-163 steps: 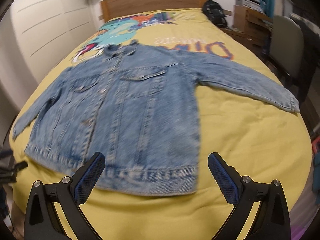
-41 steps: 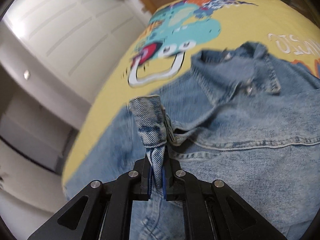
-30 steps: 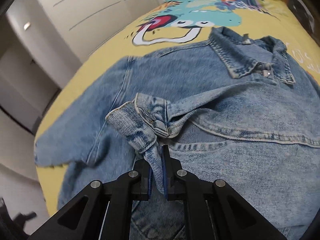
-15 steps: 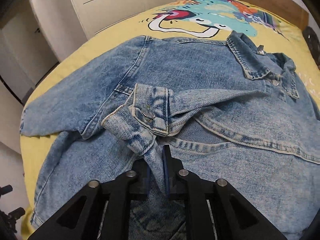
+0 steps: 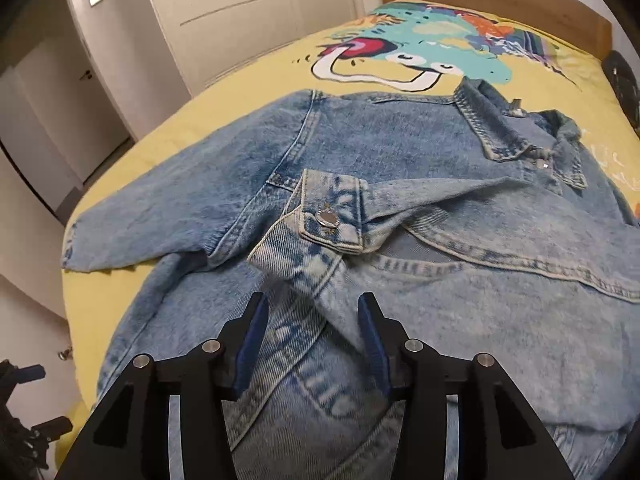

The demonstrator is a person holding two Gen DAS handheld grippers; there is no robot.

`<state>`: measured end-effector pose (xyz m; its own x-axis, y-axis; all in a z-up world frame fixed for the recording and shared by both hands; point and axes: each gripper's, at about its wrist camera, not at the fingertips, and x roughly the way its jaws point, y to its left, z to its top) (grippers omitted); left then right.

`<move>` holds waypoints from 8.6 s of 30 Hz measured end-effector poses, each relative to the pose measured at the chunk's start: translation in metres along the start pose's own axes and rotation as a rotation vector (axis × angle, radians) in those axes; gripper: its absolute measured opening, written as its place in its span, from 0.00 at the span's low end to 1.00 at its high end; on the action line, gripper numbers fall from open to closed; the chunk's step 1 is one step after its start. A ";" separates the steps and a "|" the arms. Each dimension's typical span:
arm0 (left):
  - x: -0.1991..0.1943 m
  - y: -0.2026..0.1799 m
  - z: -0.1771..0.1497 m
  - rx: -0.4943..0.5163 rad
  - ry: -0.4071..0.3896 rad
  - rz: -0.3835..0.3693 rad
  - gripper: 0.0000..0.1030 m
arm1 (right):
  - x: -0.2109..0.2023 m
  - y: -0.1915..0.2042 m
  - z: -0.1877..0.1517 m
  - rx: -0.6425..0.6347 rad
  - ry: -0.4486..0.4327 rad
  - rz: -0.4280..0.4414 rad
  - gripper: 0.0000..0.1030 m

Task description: Fold large clothes

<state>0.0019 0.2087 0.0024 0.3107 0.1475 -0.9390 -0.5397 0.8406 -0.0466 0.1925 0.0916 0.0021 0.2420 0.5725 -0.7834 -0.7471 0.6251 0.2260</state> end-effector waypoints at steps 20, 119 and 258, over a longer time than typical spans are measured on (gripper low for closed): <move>0.030 -0.159 0.139 0.283 -0.131 -0.097 0.99 | -0.072 -0.135 -0.030 0.133 -0.059 -0.288 0.55; -0.031 -0.018 0.126 0.030 -0.247 -0.090 0.99 | -0.220 -0.059 -0.104 0.127 -0.132 -0.400 0.62; 0.032 -0.339 0.111 0.259 0.013 -0.698 0.04 | -0.213 -0.195 -0.235 0.476 -0.001 -0.404 0.62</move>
<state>0.2820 -0.0138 0.0264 0.5033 -0.4707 -0.7246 -0.0180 0.8327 -0.5534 0.1417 -0.2771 -0.0112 0.4482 0.2421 -0.8605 -0.2387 0.9601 0.1458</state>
